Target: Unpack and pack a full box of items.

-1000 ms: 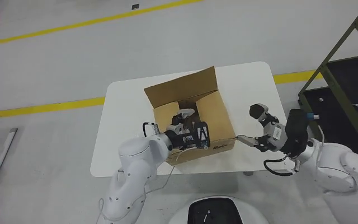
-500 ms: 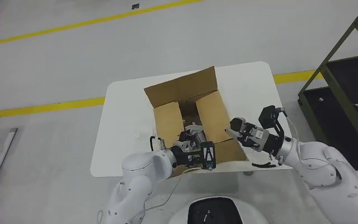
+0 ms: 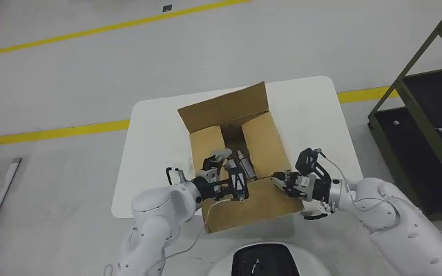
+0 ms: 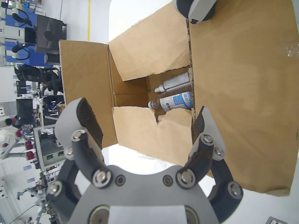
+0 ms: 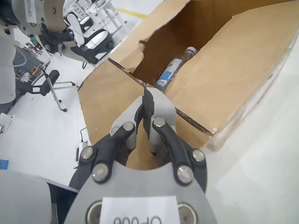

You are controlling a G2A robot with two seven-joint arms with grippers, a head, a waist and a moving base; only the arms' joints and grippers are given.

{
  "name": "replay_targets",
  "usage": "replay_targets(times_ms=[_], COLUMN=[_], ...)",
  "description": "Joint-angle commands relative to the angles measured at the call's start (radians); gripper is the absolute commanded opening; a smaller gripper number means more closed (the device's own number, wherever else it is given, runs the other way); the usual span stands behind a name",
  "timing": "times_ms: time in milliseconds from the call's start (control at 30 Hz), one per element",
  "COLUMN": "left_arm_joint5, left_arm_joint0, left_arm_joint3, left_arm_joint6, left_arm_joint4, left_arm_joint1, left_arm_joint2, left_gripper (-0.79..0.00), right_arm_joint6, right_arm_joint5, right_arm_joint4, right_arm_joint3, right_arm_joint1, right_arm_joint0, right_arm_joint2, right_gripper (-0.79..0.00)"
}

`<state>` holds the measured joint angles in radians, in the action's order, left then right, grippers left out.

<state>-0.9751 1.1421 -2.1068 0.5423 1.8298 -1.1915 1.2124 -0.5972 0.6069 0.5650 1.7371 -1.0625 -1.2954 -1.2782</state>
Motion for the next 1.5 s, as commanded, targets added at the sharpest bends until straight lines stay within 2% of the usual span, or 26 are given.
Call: replay_targets(times_ms=[0,133,233,367,433,533,767,933,1300,1467], left_arm_joint5=[0.012,0.045,0.076,0.106,0.125,0.153,0.178,0.192,0.278,0.309], left_arm_joint0=[-0.007,-0.026,-0.042,-0.063,-0.073,-0.082,-0.094,-0.098,-0.140,-0.159], left_arm_joint3=[0.007,0.019,0.029,0.049,0.062,0.084,0.122,0.151,0.276,0.319], left_arm_joint6=[-0.006,-0.005,-0.005,-0.004,-0.007,-0.005,0.033,0.068,0.152,0.181], left_arm_joint4=[-0.003,-0.013,-0.012,0.001,0.007,0.003,-0.008,-0.013,-0.021,0.026], left_arm_joint1=[0.000,-0.002,-0.004,-0.006,-0.007,-0.010,-0.012,-0.012,-0.028,-0.034], left_arm_joint2=[-0.005,-0.013,-0.021,-0.038,-0.046,-0.053,-0.055,-0.052,-0.111,-0.141], left_gripper=[0.000,0.000,0.000,0.000,0.000,0.000,0.000,0.000,0.000,0.000], right_arm_joint6=[0.037,0.201,0.322,0.373,0.364,0.346,0.300,0.307,0.329,0.297], right_arm_joint5=[0.007,0.001,-0.076,-0.193,-0.233,-0.232,-0.170,-0.146,-0.149,-0.147], right_arm_joint4=[0.005,0.035,0.067,0.084,0.091,0.088,0.071,0.033,0.076,0.116], right_arm_joint3=[0.004,0.036,0.038,0.016,-0.012,-0.050,-0.131,-0.133,0.007,0.043], right_arm_joint1=[0.000,0.000,0.000,-0.003,-0.005,-0.011,-0.029,-0.035,-0.021,-0.020], right_arm_joint0=[0.000,-0.023,-0.065,-0.099,-0.099,-0.082,-0.005,-0.012,-0.053,-0.030], right_arm_joint2=[-0.005,-0.069,-0.130,-0.158,-0.149,-0.105,0.010,0.038,-0.064,-0.061], right_gripper=[-0.785,-0.785,-0.785,-0.785,-0.785,-0.785,-0.785,-0.785,-0.785,-0.785])
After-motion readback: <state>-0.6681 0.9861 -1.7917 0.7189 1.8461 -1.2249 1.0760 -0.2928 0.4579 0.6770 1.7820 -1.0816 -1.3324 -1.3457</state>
